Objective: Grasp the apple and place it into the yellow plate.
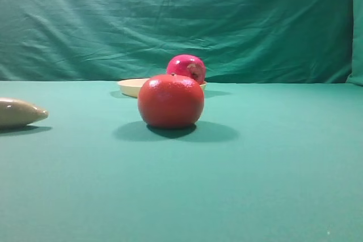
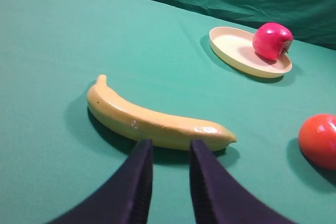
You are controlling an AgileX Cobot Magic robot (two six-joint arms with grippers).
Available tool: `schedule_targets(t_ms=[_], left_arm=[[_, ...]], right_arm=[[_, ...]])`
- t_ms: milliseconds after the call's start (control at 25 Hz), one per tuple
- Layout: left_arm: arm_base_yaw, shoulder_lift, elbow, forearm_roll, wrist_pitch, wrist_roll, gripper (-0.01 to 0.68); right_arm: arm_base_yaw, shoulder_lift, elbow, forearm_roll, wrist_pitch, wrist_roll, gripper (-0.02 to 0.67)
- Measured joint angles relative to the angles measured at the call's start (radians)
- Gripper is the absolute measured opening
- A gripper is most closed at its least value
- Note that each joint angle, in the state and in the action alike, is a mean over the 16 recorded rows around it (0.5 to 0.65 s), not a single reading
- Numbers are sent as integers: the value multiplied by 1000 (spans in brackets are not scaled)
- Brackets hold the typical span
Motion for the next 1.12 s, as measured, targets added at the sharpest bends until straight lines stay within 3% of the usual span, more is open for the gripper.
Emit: schedule_targets(t_ms=[280,800,1120], left_arm=[[0,0,0,0,0,0,157],[0,0,0,0,0,0,157],[0,0,0,0,0,0,157]], right_arm=[[-7,-292,191,-85,36,95,0],[-8,-985,849,-103,-249,112,0],[-8,-1259,1043,-114,-230,113,0]])
